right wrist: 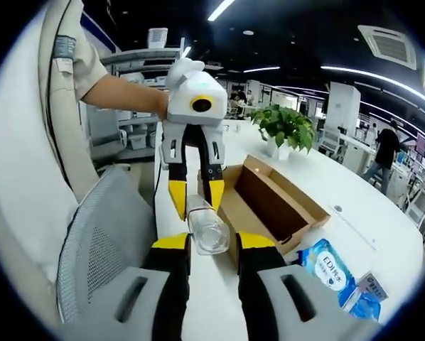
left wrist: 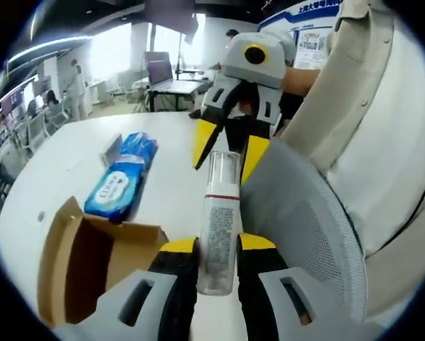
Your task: Operate the shoe box by opening the lid, removing the specified soft item, and placing it in the target area until the item is outside and the box remains undamaged.
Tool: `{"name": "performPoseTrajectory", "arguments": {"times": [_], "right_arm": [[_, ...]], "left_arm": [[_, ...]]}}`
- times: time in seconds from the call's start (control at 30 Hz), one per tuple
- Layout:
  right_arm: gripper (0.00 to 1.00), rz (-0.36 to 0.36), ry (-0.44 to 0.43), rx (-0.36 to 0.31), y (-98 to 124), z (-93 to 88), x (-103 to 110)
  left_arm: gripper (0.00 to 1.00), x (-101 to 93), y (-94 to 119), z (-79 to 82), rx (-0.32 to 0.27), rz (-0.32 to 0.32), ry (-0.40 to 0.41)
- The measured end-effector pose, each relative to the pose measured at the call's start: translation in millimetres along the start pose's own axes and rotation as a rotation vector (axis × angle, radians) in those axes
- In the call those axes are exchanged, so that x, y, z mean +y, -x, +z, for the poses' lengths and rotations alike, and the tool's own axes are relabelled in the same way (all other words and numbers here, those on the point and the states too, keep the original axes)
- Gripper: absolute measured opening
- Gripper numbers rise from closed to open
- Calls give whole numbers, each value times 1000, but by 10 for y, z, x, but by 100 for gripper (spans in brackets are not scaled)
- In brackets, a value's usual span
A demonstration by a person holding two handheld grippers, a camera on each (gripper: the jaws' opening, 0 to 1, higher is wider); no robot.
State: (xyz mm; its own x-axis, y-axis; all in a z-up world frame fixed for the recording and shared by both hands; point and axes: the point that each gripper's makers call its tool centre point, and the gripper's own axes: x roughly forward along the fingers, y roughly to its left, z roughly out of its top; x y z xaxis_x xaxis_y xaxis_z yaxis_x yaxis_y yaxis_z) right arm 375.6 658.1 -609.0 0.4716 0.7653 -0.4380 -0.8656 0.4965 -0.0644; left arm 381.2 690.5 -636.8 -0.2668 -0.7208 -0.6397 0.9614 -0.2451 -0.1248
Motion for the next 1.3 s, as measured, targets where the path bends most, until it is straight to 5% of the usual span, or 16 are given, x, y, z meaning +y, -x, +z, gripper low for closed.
{"name": "performPoseTrajectory", "arguments": {"times": [0.63, 1.1, 1.3], "right_arm": [[17, 64, 62, 41, -50, 11, 122], [16, 74, 94, 76, -39, 56, -3], [16, 80, 122, 105, -50, 49, -90]], "left_arm": [[19, -10, -68, -25, -28, 6, -69], [21, 106, -61, 40, -83, 79, -46], [37, 227, -62, -13, -68, 138, -16]]}}
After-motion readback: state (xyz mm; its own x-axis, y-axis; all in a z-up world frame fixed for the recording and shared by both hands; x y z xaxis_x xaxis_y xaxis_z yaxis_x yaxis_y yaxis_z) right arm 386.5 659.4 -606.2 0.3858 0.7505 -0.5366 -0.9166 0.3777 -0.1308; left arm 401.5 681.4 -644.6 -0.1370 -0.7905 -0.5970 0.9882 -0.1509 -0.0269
